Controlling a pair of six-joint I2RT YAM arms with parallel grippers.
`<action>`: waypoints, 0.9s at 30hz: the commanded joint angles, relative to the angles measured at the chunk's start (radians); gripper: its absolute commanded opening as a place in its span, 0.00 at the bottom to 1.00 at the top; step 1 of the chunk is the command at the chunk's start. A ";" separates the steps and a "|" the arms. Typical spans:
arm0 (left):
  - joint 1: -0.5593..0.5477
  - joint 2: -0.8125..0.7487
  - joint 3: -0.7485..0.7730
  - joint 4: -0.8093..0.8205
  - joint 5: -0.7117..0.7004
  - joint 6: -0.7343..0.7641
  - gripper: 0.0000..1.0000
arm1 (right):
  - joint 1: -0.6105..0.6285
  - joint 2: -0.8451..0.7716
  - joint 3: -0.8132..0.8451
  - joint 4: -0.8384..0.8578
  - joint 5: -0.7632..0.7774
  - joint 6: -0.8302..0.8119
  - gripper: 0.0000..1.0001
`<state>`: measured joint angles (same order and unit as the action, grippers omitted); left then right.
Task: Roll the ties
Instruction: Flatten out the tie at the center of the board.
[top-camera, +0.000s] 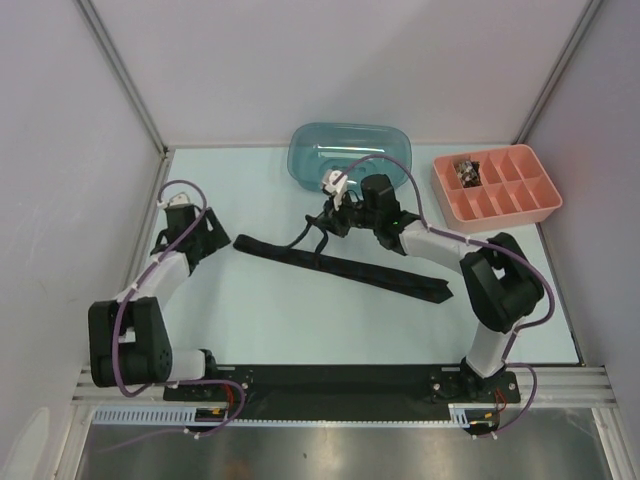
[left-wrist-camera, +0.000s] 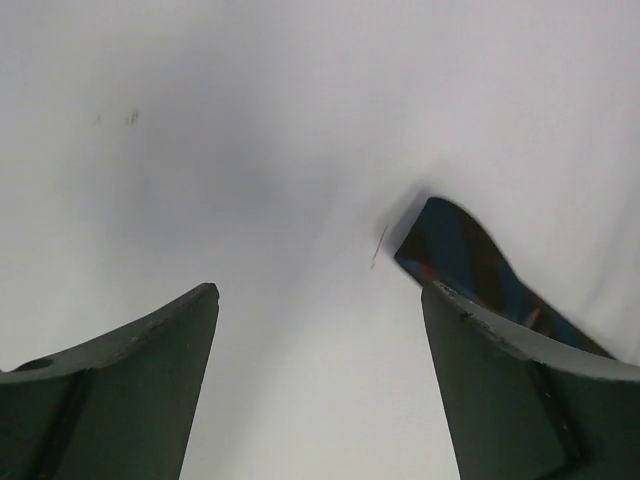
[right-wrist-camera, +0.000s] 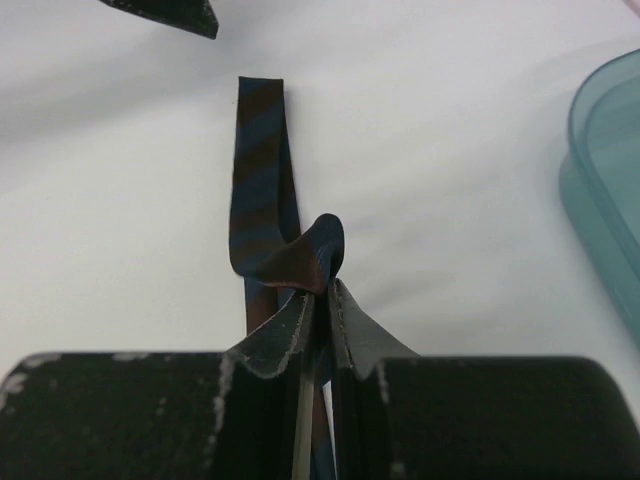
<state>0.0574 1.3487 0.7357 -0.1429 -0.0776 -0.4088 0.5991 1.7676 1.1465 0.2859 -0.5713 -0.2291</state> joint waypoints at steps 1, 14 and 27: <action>0.076 -0.123 -0.070 0.002 0.241 0.102 0.89 | 0.027 0.038 0.067 0.064 0.010 -0.001 0.13; -0.169 -0.255 -0.117 0.209 0.549 0.493 0.87 | 0.088 0.089 0.116 0.131 0.082 0.109 0.14; -0.398 -0.014 -0.061 0.355 0.378 0.467 0.78 | 0.082 0.010 0.082 0.137 0.100 0.154 0.15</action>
<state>-0.3172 1.3045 0.6231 0.1486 0.3573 0.0536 0.6857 1.8465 1.2217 0.3725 -0.4816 -0.0937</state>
